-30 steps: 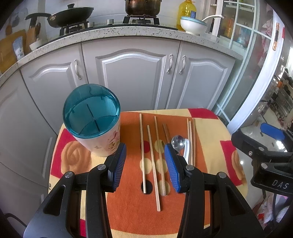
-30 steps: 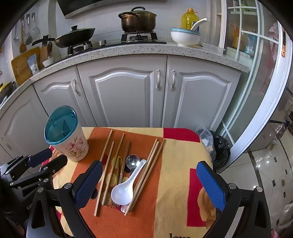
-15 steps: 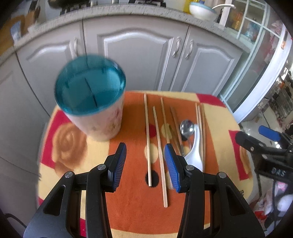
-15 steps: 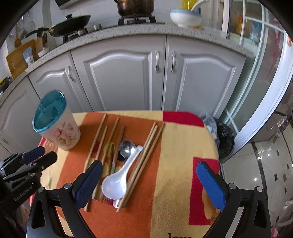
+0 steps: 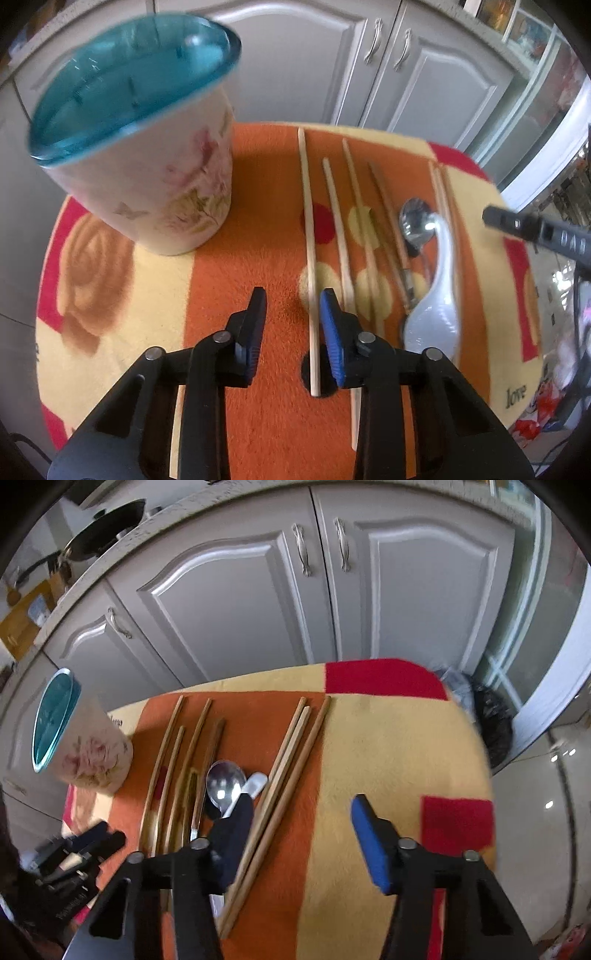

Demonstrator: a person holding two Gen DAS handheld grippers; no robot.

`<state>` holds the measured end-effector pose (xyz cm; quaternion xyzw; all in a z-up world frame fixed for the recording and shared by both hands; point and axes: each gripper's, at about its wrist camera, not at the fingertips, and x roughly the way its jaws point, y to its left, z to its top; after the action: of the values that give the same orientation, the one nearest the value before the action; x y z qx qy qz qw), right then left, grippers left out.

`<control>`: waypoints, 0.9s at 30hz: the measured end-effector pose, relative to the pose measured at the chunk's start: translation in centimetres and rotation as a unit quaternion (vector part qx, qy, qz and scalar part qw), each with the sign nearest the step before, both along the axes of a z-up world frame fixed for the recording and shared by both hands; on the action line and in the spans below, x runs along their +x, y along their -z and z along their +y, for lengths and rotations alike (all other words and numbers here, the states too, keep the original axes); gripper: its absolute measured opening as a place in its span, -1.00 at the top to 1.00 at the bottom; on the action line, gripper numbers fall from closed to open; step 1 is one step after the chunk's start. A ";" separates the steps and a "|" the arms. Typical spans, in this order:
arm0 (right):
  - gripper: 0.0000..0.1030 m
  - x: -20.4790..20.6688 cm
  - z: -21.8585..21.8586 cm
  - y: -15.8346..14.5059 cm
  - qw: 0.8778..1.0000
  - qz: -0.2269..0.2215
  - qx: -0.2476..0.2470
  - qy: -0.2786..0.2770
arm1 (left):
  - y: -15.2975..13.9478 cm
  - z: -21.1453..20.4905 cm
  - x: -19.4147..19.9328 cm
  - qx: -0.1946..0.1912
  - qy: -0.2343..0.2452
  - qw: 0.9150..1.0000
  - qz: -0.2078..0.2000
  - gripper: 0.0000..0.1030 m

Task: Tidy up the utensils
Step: 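Lower the left tool onto a single wooden chopstick and close on it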

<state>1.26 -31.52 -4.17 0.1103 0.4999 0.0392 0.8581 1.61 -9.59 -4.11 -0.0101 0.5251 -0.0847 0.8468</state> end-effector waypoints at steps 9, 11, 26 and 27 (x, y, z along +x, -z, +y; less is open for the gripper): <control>0.40 4.9 -0.5 3.3 0.999 0.041 -0.014 0.011 | 0.7 -0.2 1.3 -0.011 0.004 1.000 0.014 0.92; 0.49 5.4 -0.8 3.4 0.999 0.037 0.006 0.014 | 0.8 0.2 1.3 -0.017 0.002 1.000 0.022 0.95; 0.83 5.2 -1.0 3.2 0.999 0.038 -0.033 -0.015 | 0.4 0.4 1.6 -0.038 -0.001 0.999 0.038 0.94; 0.83 5.1 -1.2 3.2 0.999 0.040 -0.029 -0.012 | 0.4 0.2 1.8 -0.036 -0.002 0.999 0.037 0.90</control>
<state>6.35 -32.71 -7.38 0.0804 0.5358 0.0309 0.8399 3.37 -9.40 -4.50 -0.0450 0.5523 -0.1014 0.8262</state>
